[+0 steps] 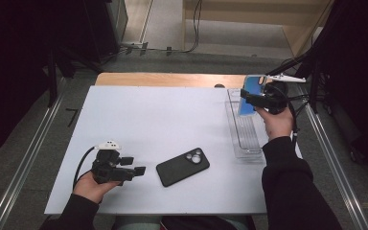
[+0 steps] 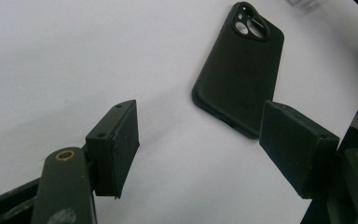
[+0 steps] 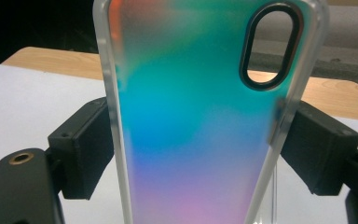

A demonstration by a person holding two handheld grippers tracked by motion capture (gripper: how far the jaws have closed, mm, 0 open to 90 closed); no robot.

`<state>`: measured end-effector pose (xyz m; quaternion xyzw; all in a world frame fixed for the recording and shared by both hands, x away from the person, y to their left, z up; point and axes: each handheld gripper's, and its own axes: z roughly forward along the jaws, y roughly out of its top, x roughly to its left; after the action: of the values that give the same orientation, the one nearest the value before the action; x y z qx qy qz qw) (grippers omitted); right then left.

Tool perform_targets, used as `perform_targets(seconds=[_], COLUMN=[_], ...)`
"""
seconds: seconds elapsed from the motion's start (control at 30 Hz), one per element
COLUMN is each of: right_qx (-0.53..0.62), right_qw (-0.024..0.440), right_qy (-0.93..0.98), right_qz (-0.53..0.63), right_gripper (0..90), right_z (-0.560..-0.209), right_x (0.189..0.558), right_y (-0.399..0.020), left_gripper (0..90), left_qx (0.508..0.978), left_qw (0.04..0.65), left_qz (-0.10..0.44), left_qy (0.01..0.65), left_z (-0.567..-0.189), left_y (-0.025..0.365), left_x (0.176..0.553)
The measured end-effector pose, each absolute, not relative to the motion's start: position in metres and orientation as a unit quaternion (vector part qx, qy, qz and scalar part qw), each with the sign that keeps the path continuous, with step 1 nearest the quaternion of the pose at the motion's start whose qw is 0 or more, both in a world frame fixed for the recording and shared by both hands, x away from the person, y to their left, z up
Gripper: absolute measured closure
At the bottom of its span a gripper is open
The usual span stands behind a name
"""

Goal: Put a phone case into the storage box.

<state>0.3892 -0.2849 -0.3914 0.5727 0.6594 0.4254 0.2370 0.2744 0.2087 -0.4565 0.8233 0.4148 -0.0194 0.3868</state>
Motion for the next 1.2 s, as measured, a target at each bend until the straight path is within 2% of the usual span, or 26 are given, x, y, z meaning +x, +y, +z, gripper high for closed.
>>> perform_targets(seconds=[0.5,0.63,1.2], right_qx=[0.592,0.602,0.628], right_qw=[0.262,0.248,0.243], right_qy=[0.648,0.644,0.641], right_qz=[0.402,0.402,0.368], right_gripper=[14.7,14.7,14.1], right_z=[-0.399,-0.409,-0.446], right_x=[0.431,0.442,0.476], right_y=[-0.284,-0.284,-0.274], left_gripper=[28.8,28.8,28.9], left_qx=[0.823,0.823,0.821], left_qw=[0.389,0.390,0.390], left_qz=[-0.022,-0.023,-0.023], left_qy=[0.413,0.413,0.417], left_z=[-0.456,-0.457,-0.457], left_y=[0.210,0.210,0.213], left_x=[0.273,0.273,0.274])
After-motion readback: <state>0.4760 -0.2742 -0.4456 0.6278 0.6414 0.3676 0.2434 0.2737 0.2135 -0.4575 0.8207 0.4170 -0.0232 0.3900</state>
